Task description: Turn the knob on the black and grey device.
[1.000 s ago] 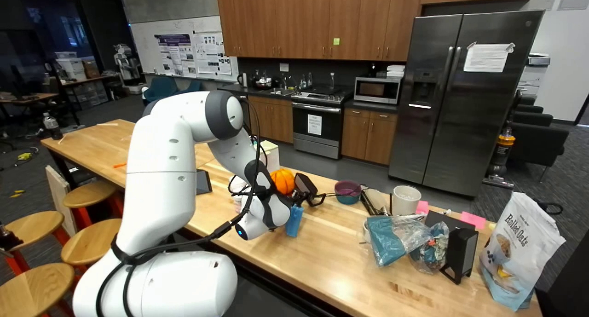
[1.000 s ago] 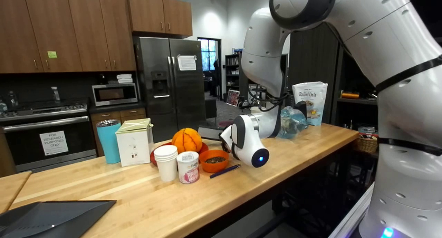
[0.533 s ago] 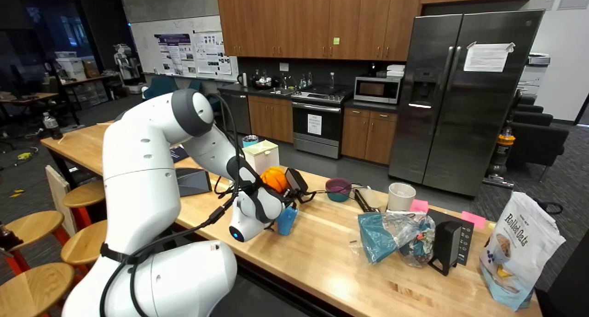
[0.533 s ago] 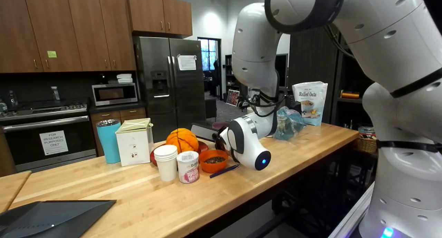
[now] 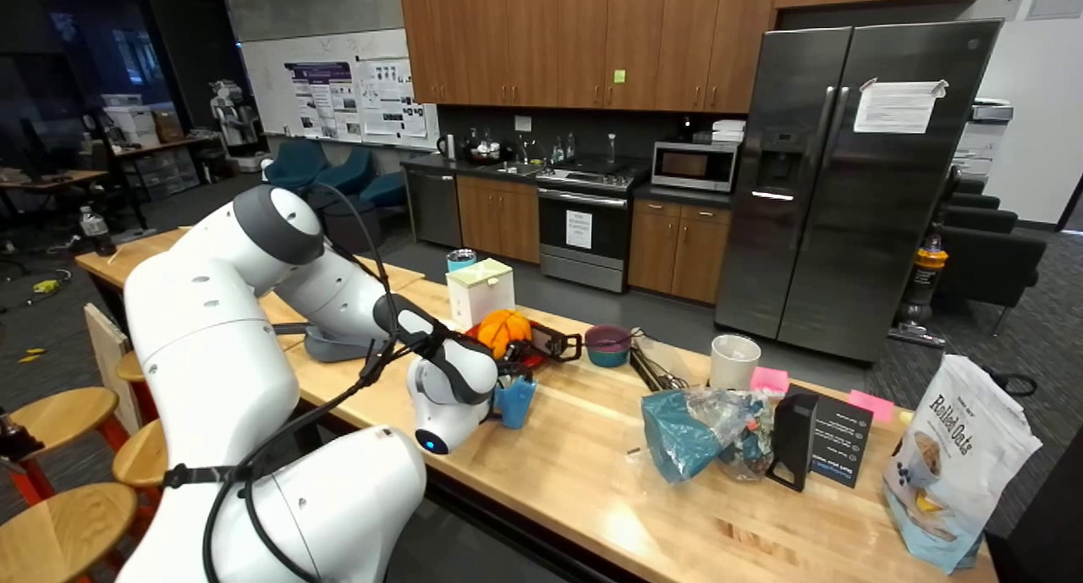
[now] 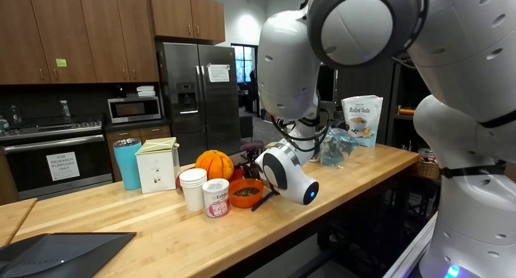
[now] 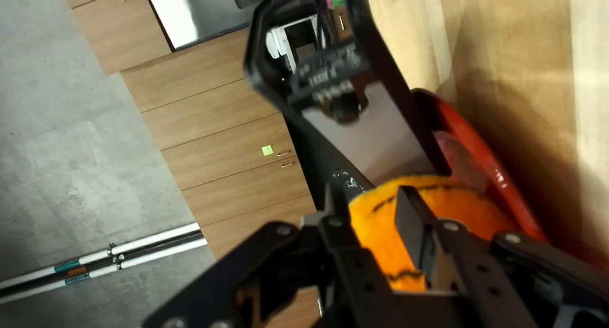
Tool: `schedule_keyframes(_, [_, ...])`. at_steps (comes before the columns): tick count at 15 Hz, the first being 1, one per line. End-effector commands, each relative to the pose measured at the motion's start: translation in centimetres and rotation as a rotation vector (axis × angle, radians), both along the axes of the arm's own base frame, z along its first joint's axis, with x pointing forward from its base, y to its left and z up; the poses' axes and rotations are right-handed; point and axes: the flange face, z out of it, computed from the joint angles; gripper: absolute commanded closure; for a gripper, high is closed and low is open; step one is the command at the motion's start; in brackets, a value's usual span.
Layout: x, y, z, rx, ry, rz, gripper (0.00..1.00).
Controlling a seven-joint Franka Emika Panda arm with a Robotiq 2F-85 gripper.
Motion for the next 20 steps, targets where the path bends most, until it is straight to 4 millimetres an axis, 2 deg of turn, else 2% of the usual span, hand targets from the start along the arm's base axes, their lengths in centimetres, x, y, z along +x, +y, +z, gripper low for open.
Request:
schedule_keyframes(1, [0.1,-2.1,-0.4,0.056,-0.019,0.034,0.37])
schedule_keyframes(6, [0.8,-5.0,-0.1,-0.006,-0.048,0.023,0.02])
schedule_keyframes(11, [1.2,-7.2,0.9,-0.127,-0.093,-0.009,0.0])
schedule_keyframes(14, [0.3,-8.0,2.4,-0.201,-0.08,-0.058,0.0])
schedule_keyframes(16, [-0.7,-7.7,3.1,-0.22,-0.076,-0.046,0.0])
schedule_keyframes(20, [-2.7,-7.0,6.1,-0.316,-0.119,-0.036,0.0])
